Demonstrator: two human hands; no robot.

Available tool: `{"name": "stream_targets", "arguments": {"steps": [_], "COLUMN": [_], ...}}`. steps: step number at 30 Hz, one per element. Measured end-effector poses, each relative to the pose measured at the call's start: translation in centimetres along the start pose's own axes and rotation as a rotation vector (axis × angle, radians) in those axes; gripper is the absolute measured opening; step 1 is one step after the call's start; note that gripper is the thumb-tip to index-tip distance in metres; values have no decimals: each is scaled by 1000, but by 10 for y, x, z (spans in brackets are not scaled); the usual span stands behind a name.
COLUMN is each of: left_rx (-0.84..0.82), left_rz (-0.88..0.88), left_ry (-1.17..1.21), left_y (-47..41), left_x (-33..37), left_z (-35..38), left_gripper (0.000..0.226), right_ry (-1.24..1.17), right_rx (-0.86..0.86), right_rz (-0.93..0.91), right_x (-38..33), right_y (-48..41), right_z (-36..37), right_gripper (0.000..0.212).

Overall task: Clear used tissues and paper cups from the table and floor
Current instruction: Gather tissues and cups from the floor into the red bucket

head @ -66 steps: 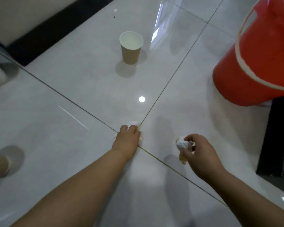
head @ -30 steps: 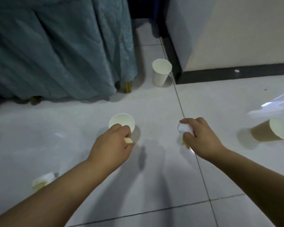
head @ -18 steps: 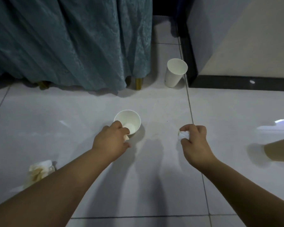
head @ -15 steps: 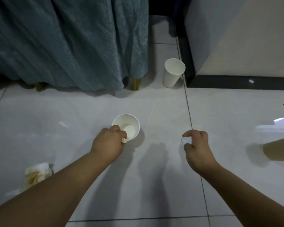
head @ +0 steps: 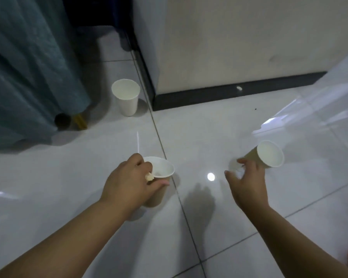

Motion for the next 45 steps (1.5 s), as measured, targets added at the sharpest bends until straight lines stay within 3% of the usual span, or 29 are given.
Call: {"name": "stream_targets", "arguments": {"steps": [6,9,14,22,26,30,34,38,42,45], "left_rx": [-22,-46,-46,-40,-55,-76,-132,-179,-158,-130], "left_rz": [57,48,50,-18,-61,-79,-61,-45,-34,-45], "left_ry": [145,197,218,453,589,617,559,466,411,380], "left_y": [-31,-45,-53,-34,-31,-25,-15,-5,4,12], "left_x": [55,70,76,39,23,9,0,-14,-31,-42], "left_z": [30,45,59,76,84,89,93,93,87,74], "left_gripper": [46,46,45,61,105,113,103,88,55,41], "right_ry": [99,132,90,-203,-307,-205,48,167,167,213], "right_rx": [206,152,47,34,85,-2,-166,-298,-398,-413], "right_rz": [112,189,198,-94,-401,-631,-753,-694,-476,-424], "right_x": [52,71,87,24,-18,-42,-50,-47,-41,-52], "right_y": [-50,-71,-87,-36,3,28,46,61,73,79], "right_z": [-43,-41,-25,-10,-17,-10,14,37,50,56], "right_gripper": [55,50,22,14,7,9,19,32,77,100]}}
Point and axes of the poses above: each hand's wrist, its own y-axis away from the middle knuckle, its own z-axis out of the palm, x = y × z, the point moved 7 cm from there along -y, towards the middle knuckle, and after that the axes turned 1 degree about z, right-handed, at the moved point
